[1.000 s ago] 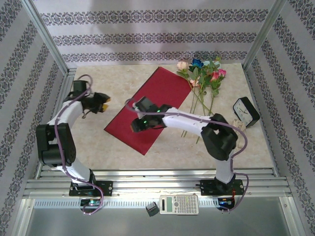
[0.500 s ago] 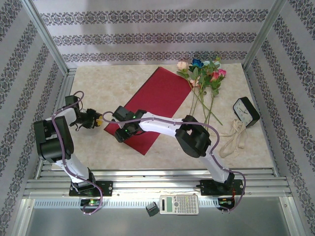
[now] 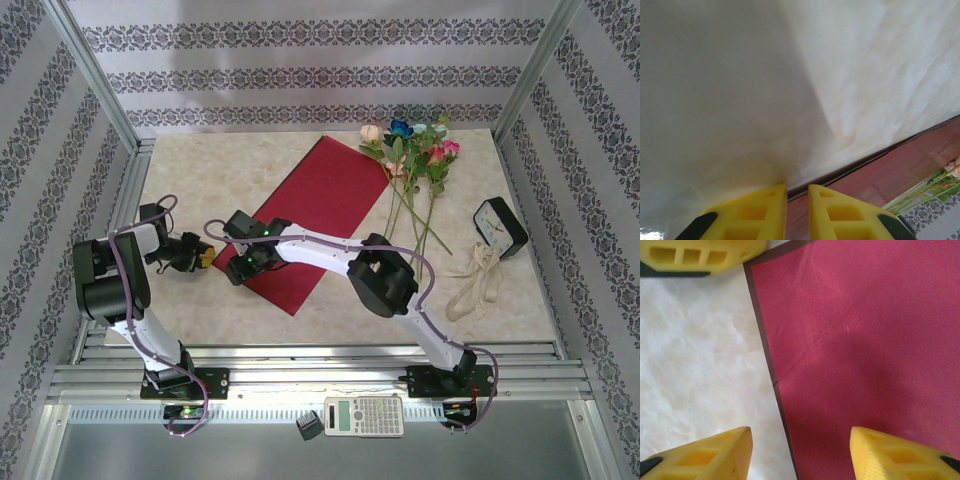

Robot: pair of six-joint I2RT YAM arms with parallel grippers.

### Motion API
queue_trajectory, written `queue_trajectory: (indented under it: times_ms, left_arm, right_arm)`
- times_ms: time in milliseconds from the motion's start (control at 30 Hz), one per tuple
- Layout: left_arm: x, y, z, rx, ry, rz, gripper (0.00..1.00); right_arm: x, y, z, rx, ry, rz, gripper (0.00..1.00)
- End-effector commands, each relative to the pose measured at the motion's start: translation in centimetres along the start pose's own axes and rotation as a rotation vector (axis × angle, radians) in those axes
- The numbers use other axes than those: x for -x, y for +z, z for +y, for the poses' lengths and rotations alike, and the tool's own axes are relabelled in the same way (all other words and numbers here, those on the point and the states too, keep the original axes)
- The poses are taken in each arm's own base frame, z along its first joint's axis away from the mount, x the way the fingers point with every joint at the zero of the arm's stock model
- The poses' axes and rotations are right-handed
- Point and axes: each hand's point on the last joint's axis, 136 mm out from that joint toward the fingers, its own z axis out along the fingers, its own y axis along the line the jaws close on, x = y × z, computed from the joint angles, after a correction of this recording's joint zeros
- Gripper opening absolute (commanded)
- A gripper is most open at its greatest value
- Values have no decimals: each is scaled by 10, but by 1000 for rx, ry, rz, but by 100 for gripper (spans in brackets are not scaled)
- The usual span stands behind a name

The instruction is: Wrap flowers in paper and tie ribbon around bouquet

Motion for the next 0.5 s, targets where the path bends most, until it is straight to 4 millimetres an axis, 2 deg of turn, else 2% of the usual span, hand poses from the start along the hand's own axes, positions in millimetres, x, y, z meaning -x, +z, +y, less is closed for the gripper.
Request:
queue_trajectory:
  times_ms: [0, 367, 467]
  left_arm:
    - [-5, 3, 14, 51, -1, 15, 18]
    - [-5, 10, 21, 62, -10, 31, 18]
    - [-6, 10, 23, 69, -12, 32, 18]
  right_arm:
    - [3, 3, 1, 18, 29, 18, 58]
    - [9, 15, -2, -14, 16, 28, 69]
    - [9, 19, -4, -39, 5, 31, 69]
